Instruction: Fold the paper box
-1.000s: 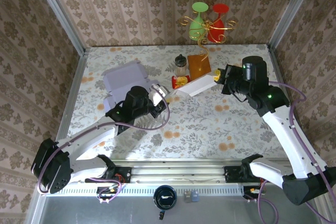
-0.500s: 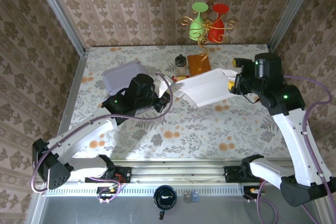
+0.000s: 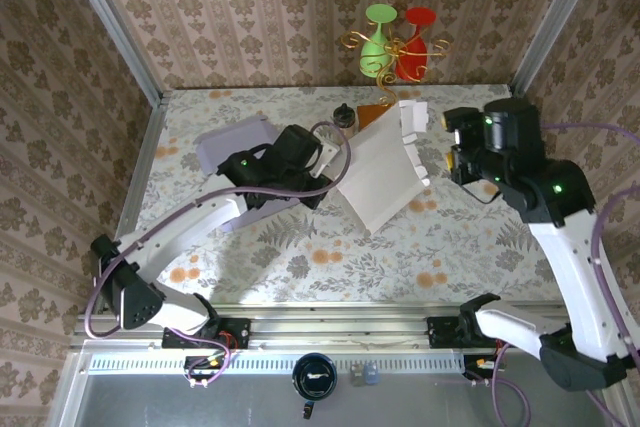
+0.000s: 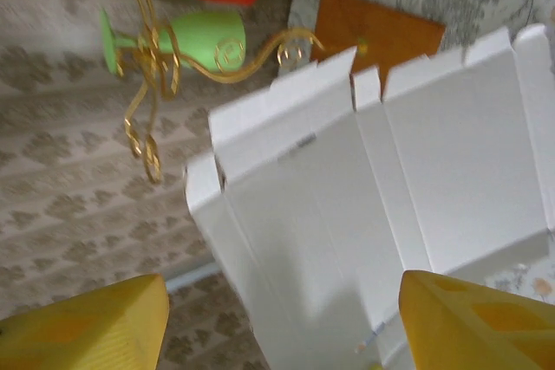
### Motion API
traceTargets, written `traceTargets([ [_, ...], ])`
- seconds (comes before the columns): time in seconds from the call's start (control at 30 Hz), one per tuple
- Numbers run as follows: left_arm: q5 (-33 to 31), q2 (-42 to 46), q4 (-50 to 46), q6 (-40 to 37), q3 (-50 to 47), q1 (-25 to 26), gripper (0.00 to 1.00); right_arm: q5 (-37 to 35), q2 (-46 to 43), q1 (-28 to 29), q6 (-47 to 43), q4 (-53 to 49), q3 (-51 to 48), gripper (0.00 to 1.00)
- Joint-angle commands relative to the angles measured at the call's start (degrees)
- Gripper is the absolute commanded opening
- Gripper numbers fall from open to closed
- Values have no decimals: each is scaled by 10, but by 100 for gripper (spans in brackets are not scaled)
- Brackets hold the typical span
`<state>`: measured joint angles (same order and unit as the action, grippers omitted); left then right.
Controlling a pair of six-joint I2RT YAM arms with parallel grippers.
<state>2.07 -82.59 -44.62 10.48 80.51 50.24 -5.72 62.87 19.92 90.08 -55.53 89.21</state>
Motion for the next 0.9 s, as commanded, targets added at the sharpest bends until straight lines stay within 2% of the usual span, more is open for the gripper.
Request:
traceTargets([
  [0.0, -17, -20, -60, 32, 36, 6, 0, -22, 25, 47, 1, 5, 9, 68],
  [0.3, -30, -31, -68, 4, 54, 19, 0, -6, 143, 109, -47, 74, 49, 62],
  [0.47, -30, -28, -72, -4, 56, 20, 0, 41, 196, 115, -54, 92, 57, 55],
  [0.6, -34, -32, -79, -8, 61, 21, 0, 42, 208, 123, -51, 89, 56, 44],
  [0.87, -41, -41, -91, -24, 76, 26, 0, 49, 219, 123, -48, 98, 44, 37],
])
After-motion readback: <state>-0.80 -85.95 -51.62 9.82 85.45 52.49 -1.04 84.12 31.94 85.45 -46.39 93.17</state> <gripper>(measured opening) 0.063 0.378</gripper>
